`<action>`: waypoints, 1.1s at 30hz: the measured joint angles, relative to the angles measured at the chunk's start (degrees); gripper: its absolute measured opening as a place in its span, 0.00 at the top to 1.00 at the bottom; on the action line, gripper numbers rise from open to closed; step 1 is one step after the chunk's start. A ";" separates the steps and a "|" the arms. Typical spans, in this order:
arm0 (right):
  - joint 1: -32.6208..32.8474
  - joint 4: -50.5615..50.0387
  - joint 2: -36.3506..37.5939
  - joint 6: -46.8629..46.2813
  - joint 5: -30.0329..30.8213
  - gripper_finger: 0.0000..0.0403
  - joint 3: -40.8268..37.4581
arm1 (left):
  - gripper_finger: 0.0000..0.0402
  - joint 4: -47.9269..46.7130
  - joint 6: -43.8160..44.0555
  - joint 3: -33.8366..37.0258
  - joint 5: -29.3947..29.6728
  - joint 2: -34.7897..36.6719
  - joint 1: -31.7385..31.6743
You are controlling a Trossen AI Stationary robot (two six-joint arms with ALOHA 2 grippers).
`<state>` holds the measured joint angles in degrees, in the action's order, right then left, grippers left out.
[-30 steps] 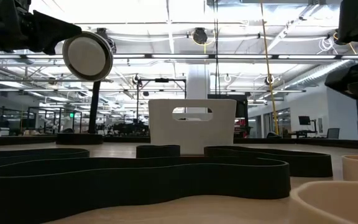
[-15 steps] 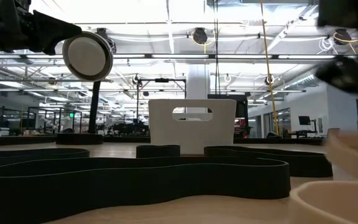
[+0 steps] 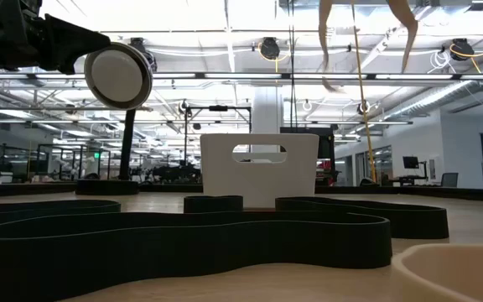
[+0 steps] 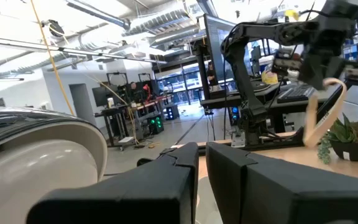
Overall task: Pick and place rubber bands into bin
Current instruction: Put the right brown rubber band into the gray bin
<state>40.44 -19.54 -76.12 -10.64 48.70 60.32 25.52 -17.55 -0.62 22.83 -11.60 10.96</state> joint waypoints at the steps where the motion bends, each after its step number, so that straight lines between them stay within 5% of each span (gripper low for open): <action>1: -0.75 0.53 1.20 1.94 0.68 1.00 -0.50 | 0.90 0.00 -0.01 0.00 0.02 0.00 0.00; 9: -11.19 15.96 5.78 19.36 -0.43 1.00 -7.44 | 0.90 -0.02 -0.67 0.00 0.24 0.00 -0.02; 15: -22.86 32.07 4.34 28.23 -20.44 1.00 -7.73 | 0.90 -0.04 -2.28 0.00 0.26 -0.01 -0.02; 22: -32.45 33.89 -1.87 26.41 -29.18 1.00 -7.79 | 0.90 -0.52 -2.24 0.00 0.26 -0.02 -0.02; 33: -37.64 32.88 -12.68 22.27 -29.26 1.00 -7.79 | 0.90 -1.46 -2.19 0.02 0.26 0.00 0.00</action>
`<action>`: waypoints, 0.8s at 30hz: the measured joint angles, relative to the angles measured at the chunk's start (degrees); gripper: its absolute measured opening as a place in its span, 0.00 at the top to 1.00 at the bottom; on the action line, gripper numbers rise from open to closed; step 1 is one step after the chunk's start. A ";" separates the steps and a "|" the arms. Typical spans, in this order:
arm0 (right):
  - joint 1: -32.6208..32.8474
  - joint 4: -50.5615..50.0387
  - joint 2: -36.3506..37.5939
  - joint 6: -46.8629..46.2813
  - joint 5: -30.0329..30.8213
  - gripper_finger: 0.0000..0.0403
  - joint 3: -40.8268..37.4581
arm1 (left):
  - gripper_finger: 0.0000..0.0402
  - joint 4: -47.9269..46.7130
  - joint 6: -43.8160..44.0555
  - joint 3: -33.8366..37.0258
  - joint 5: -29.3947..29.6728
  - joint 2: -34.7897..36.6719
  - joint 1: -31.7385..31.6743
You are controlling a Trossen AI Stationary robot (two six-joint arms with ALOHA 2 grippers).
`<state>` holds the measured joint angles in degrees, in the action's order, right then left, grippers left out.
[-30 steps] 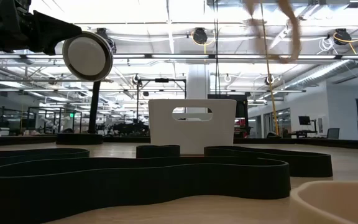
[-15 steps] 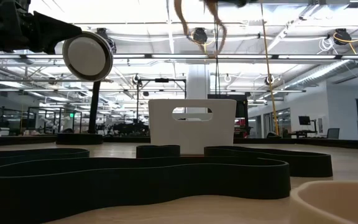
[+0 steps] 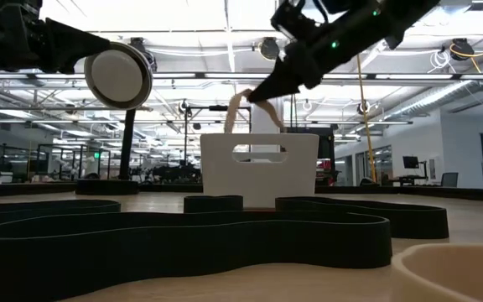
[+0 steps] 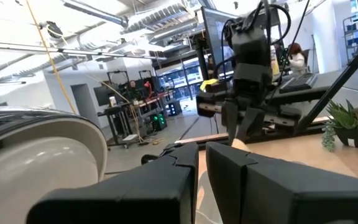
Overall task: Pick and place rubber bands into bin
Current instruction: Put the right brown rubber band into the gray bin, then put the bottom left large black rubber band into the gray bin
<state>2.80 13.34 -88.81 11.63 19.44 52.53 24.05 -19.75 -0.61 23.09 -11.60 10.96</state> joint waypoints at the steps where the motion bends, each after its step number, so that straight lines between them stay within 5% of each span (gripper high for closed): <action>1: -0.20 0.19 -0.19 -0.48 -0.05 1.00 0.00 | 0.90 -0.01 -0.02 0.01 0.00 -0.02 0.00; 6: 0.58 -1.98 -0.21 0.44 -0.20 0.95 0.00 | 0.90 0.00 0.00 0.01 0.00 0.00 -0.02; 13: 1.41 -1.96 -0.21 1.12 0.30 0.74 0.00 | 0.90 0.00 0.17 0.01 0.00 -0.02 -0.02; 17: 1.84 -1.00 0.93 1.66 5.38 0.64 0.00 | 0.90 0.00 0.76 0.01 0.00 -0.01 -0.02; 24: 2.60 -3.01 5.78 1.32 5.74 0.58 0.01 | 0.90 -0.01 0.76 0.01 0.00 -0.01 -0.02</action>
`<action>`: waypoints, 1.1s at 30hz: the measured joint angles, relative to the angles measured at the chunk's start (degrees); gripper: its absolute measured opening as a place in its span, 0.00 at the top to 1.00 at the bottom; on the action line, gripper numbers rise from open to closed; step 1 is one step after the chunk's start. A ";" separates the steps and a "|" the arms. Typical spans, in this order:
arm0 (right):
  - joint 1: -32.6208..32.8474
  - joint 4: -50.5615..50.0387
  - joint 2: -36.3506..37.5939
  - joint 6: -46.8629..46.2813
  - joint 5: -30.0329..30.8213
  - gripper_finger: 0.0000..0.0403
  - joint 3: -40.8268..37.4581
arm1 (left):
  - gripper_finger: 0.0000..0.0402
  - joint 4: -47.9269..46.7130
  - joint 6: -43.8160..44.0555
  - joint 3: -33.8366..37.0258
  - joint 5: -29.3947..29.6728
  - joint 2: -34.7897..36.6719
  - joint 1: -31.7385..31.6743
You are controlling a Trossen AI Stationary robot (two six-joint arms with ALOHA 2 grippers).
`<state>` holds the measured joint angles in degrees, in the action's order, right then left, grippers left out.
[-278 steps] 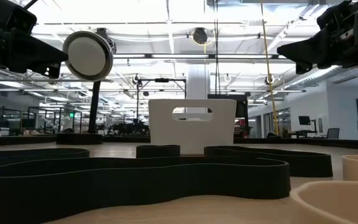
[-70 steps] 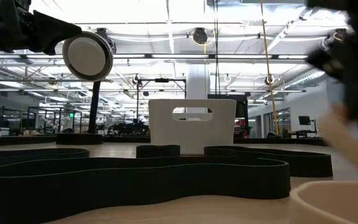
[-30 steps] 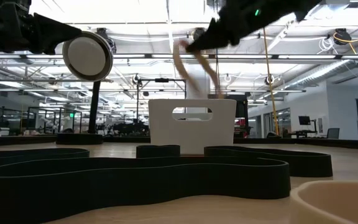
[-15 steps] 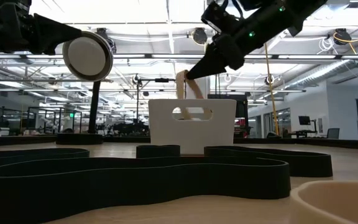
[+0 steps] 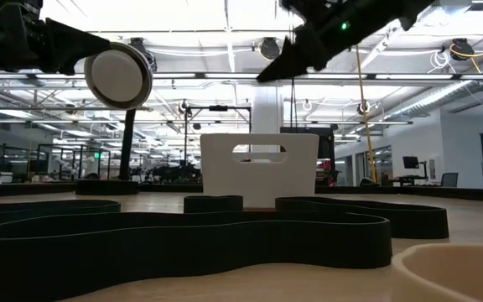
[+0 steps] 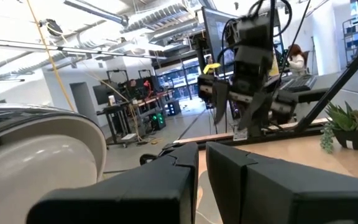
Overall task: Pick and place rubber bands into bin
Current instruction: Put the bottom left large black rubber band into the gray bin
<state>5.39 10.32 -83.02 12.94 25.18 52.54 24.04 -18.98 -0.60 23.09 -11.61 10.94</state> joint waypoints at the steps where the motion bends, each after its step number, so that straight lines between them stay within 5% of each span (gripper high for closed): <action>1: 0.10 -0.95 0.94 0.22 -1.49 0.59 0.01 | 0.90 -0.01 0.00 0.00 -0.01 -0.01 0.00; 11: -3.39 -11.82 17.68 -1.78 -18.06 0.98 -3.26 | 0.90 -0.03 -2.35 0.00 -0.40 -0.01 0.00; 26: -8.24 9.89 52.44 -12.22 -25.45 1.00 -36.48 | 0.90 1.40 -3.81 0.00 -0.48 -0.01 0.02; 33: -8.46 15.81 59.28 -10.97 -25.39 1.00 -44.82 | 0.90 0.16 -0.60 0.00 1.00 -0.06 0.01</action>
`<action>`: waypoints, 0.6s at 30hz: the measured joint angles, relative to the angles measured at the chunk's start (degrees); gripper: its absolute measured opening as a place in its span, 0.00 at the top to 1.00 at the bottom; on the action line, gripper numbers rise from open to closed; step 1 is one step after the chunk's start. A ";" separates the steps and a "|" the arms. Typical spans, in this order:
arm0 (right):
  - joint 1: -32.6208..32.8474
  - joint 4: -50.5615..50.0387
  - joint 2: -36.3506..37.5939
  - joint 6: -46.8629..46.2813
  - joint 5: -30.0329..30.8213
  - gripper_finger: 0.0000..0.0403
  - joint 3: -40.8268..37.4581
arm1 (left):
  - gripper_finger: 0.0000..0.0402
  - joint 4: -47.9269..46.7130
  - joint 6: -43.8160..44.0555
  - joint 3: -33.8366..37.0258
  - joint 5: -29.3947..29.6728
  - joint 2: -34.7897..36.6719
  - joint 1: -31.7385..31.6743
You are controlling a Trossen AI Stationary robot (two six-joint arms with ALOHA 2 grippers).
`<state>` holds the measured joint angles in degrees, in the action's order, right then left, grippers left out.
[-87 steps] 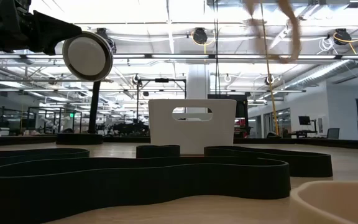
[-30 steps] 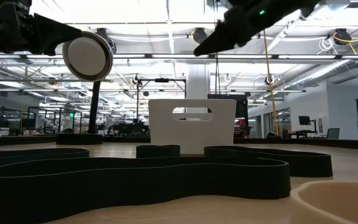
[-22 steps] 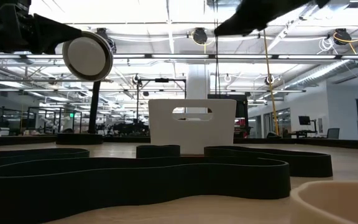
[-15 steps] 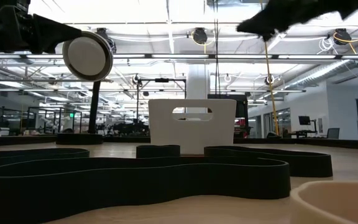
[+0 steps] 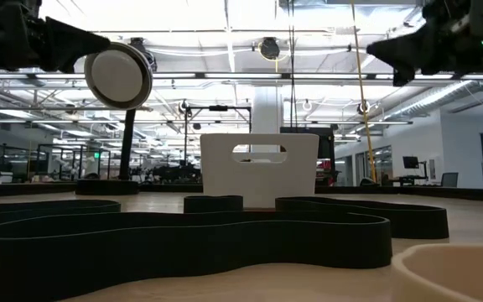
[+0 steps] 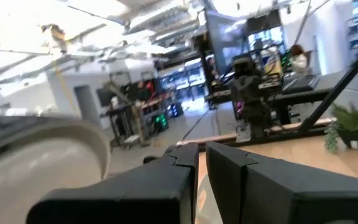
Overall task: Pick and place rubber bands into bin
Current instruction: Put the bottom left large black rubber band into the gray bin
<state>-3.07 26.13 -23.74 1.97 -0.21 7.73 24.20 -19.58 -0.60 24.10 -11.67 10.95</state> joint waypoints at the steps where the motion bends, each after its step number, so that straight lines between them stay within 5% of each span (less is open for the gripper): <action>1: 0.00 0.03 0.32 0.49 0.05 1.00 -0.83 | 0.90 -0.65 0.80 0.00 1.27 -0.21 -0.01; 5: -0.01 2.08 0.48 2.88 0.20 1.00 -3.92 | 0.90 -3.45 5.76 0.00 4.63 -2.11 -0.01; 12: -0.02 3.04 0.45 3.66 0.08 1.00 -4.52 | 0.90 -8.17 19.40 -0.05 1.42 -11.39 2.62; 18: -0.02 1.85 0.50 4.07 0.02 1.00 -4.63 | 0.97 -16.00 29.91 -9.82 1.47 -26.04 10.04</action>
<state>-3.09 27.98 -23.24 6.04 -0.19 3.09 8.20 10.33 -10.42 25.56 -37.71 20.99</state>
